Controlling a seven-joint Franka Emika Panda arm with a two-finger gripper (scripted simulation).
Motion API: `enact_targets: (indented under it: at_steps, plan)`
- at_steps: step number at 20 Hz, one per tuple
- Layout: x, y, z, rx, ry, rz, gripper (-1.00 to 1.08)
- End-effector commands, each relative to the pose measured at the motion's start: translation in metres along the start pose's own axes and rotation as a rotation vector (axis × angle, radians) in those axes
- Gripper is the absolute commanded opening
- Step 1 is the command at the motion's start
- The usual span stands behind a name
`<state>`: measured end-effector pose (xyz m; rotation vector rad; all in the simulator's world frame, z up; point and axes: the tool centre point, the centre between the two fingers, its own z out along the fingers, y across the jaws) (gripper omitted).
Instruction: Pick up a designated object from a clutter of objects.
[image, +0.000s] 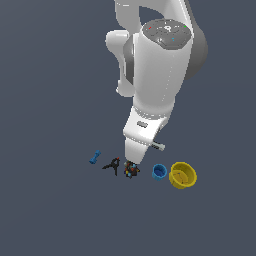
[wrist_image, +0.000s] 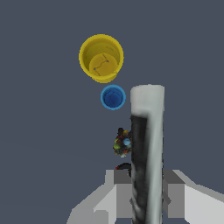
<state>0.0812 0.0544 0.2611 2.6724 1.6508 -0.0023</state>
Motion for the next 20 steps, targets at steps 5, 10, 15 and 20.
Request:
enact_targets:
  at_steps: [5,10,15,20]
  plan:
    - [0.041,-0.018,-0.058,0.0,0.001,0.002,-1.0]
    - [0.061,-0.025,-0.086,0.0,0.002,0.004,-1.0]
    - [0.072,-0.028,-0.101,0.0,0.002,0.005,-1.0]
    - [0.075,-0.029,-0.106,0.0,0.002,0.005,-1.0]
